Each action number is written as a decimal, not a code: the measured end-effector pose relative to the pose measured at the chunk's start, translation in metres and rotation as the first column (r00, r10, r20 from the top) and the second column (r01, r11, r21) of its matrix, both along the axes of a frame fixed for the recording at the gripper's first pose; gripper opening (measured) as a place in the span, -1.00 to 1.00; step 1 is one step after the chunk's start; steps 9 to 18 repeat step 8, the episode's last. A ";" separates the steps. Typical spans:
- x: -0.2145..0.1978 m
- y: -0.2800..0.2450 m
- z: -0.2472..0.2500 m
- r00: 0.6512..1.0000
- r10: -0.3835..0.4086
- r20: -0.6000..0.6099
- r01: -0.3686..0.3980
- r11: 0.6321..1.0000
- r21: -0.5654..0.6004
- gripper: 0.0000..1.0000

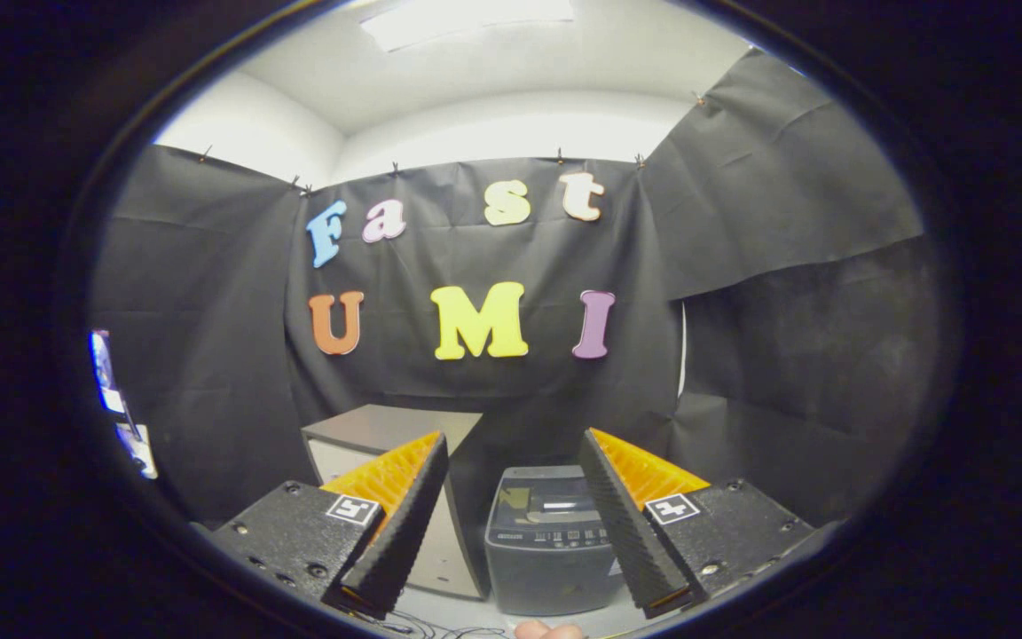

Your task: Put the clothes into the washing machine and then close the washing machine lid.

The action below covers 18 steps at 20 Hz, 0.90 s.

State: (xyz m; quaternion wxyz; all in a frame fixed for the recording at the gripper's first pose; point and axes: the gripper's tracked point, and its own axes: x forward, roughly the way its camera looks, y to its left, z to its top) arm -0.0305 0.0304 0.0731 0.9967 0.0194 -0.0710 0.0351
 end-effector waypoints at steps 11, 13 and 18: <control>-0.030 -0.011 0.000 0.997 0.068 -0.044 -0.069 0.997 -0.018 0.90; -0.030 -0.011 0.000 0.997 0.068 -0.044 -0.069 0.997 -0.018 0.90; -0.030 -0.011 0.000 0.997 0.068 -0.044 -0.069 0.997 -0.018 0.90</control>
